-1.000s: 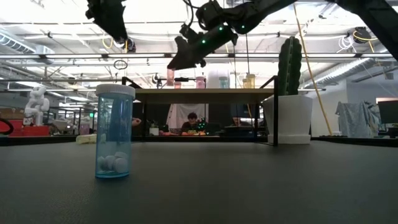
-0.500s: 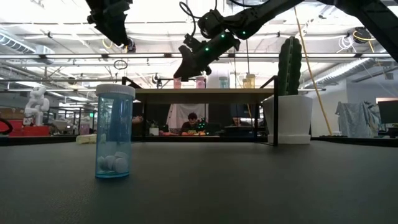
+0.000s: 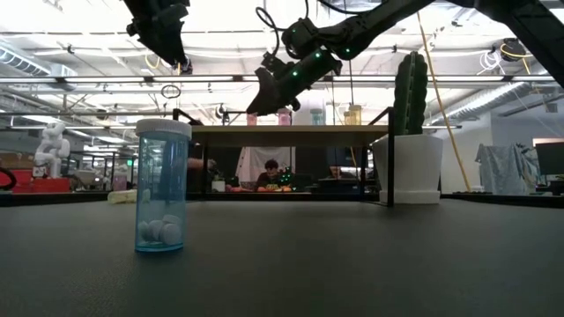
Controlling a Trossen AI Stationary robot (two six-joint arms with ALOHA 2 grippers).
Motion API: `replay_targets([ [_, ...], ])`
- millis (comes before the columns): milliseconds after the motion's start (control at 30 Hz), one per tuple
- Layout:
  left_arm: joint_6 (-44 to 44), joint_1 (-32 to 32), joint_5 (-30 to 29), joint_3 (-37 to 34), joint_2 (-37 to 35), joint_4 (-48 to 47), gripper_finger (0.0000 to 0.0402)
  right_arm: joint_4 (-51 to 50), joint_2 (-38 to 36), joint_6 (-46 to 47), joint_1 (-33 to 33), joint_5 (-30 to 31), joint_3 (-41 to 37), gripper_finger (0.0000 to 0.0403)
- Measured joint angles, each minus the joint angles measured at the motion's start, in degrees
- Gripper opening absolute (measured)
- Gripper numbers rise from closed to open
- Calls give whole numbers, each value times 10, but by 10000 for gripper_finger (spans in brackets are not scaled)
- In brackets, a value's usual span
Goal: Pick and place medicine bottles onto shelf by color
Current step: Put the top red pill bottle on the shelf aligned with the other red pill bottle, then adjust the yellow pill bottles on the shelf
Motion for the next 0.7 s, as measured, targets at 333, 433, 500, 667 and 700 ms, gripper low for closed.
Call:
replay_targets([
  [333, 0, 3, 0, 0, 0, 0, 255, 11, -9, 3, 0, 0, -5, 212],
  [433, -7, 3, -1, 0, 0, 0, 255, 17, -26, 3, 2, 0, -6, 223],
  [500, -23, 8, -1, 0, 0, 0, 255, 15, -43, 3, 4, 0, -5, 227],
  [667, -62, 23, -3, 0, 0, -6, 255, 19, -89, 2, 17, -29, -5, 228],
  [700, -71, 27, -3, 0, 0, -8, 255, 20, -102, 3, 22, -37, -5, 228],
])
